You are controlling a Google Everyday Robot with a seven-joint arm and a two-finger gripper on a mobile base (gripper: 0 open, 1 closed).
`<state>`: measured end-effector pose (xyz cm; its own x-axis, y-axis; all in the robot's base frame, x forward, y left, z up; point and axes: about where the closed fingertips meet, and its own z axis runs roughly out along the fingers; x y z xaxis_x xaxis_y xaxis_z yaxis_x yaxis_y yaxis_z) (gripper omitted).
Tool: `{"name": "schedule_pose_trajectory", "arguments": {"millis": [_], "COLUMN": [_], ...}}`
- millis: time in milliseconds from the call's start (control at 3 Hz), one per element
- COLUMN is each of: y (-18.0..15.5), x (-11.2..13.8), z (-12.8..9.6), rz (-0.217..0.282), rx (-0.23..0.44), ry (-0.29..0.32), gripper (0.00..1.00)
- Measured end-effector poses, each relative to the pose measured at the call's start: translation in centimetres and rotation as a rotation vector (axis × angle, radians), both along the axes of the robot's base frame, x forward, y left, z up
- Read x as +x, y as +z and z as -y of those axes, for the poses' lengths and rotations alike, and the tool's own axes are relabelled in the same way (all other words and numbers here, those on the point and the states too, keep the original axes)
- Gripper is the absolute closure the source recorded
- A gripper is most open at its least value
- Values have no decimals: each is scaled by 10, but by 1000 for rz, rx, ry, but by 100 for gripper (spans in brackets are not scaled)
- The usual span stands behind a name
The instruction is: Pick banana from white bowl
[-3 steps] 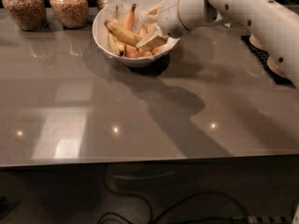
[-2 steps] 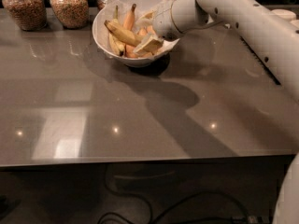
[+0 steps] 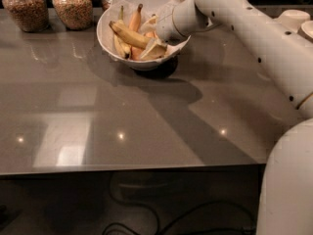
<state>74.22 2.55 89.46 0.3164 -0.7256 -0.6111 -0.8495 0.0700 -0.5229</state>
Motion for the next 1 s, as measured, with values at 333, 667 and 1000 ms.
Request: {"name": "schedule_pose_trajectory", "arguments": {"millis": [333, 667, 1000], "y": [-10, -11, -1], "x": [11, 13, 6], "z": [-3, -4, -3], "rz": [-10, -7, 8], "rx": [-18, -26, -51], "ry": [-4, -2, 12], "gripper": [41, 57, 81]}}
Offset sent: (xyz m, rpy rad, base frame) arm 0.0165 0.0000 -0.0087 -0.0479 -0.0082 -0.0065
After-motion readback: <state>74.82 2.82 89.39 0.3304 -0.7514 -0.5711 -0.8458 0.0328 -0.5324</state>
